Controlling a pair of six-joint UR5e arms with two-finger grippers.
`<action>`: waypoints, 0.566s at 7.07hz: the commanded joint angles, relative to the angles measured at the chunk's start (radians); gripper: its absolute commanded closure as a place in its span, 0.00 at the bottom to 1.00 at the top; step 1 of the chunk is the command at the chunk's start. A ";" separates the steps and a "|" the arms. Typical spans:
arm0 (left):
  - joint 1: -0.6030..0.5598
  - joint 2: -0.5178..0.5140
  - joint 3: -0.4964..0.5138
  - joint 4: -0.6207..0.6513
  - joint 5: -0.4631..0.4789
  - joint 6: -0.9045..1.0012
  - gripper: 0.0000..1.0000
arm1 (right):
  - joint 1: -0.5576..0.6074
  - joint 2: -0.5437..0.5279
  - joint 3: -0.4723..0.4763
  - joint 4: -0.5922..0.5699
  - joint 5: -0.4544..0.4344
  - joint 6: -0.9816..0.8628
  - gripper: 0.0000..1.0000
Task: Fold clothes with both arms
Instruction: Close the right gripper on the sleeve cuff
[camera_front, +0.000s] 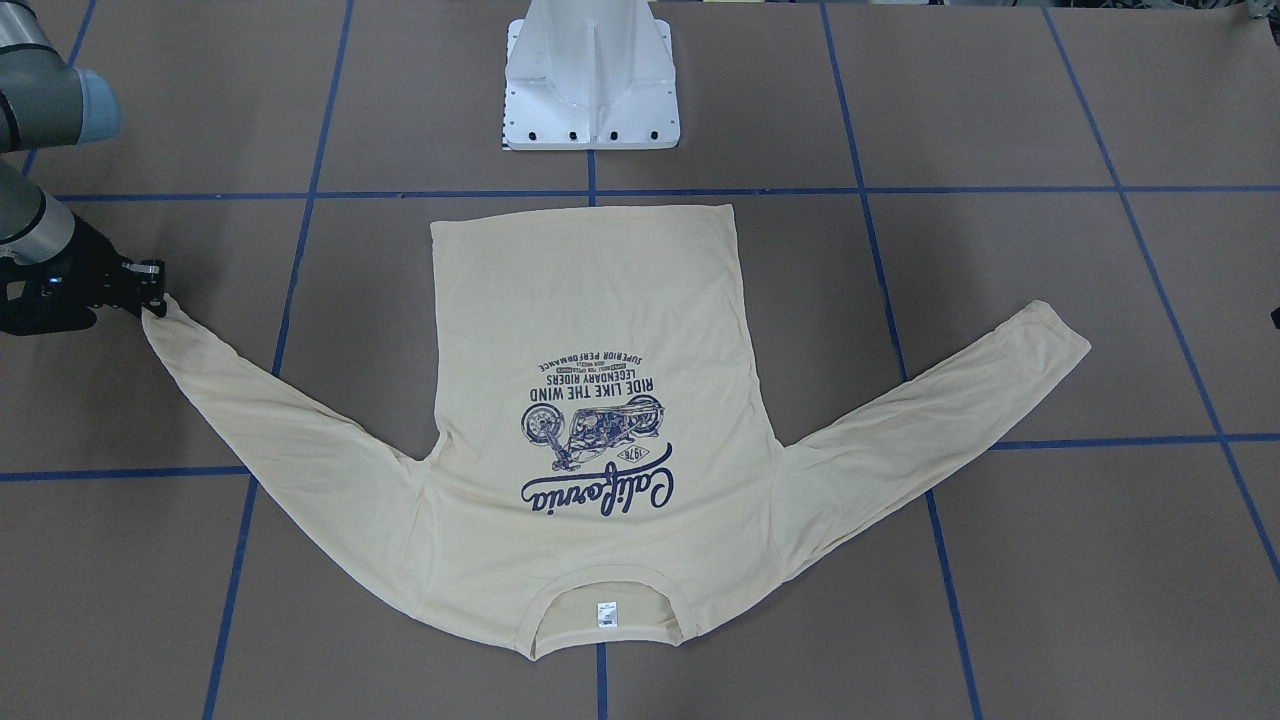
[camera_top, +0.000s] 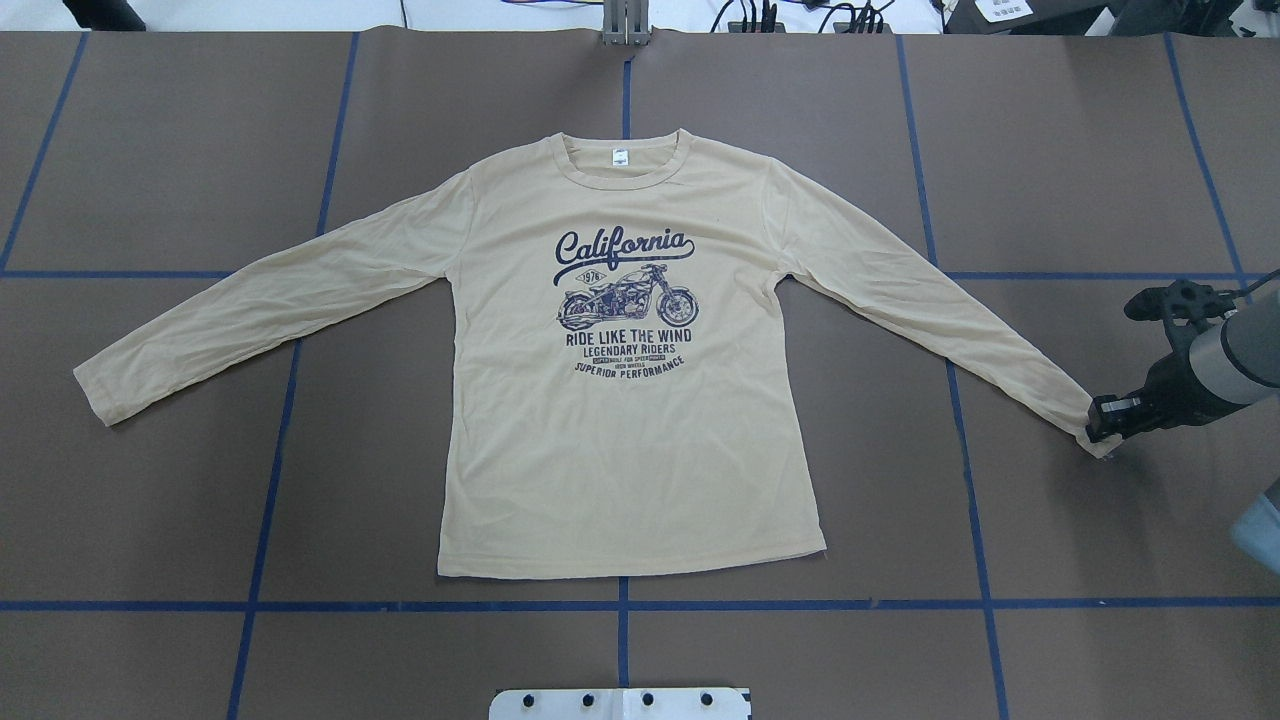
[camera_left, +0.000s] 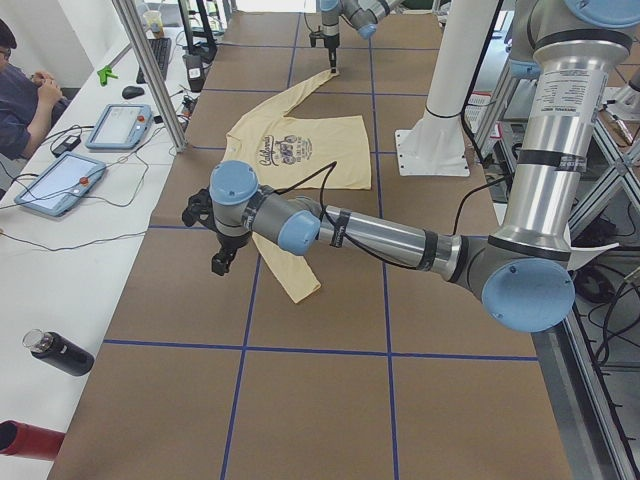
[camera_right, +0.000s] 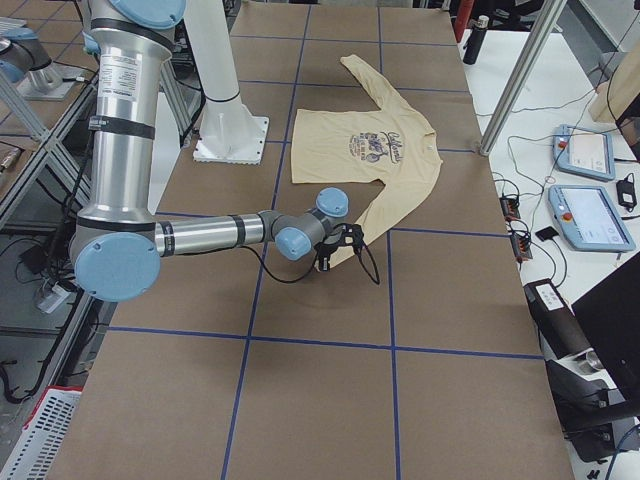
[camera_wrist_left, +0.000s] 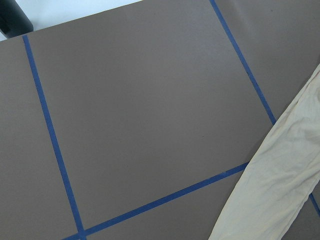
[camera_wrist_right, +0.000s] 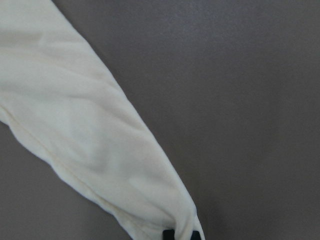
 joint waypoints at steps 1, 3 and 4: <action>0.000 0.000 0.003 0.000 0.000 0.000 0.01 | 0.000 0.010 0.018 -0.005 -0.001 0.002 1.00; 0.000 -0.002 0.006 0.000 -0.001 0.000 0.01 | 0.025 0.017 0.096 -0.007 0.051 0.083 1.00; 0.000 -0.003 0.009 0.000 0.000 0.000 0.01 | 0.080 0.034 0.136 -0.004 0.127 0.083 1.00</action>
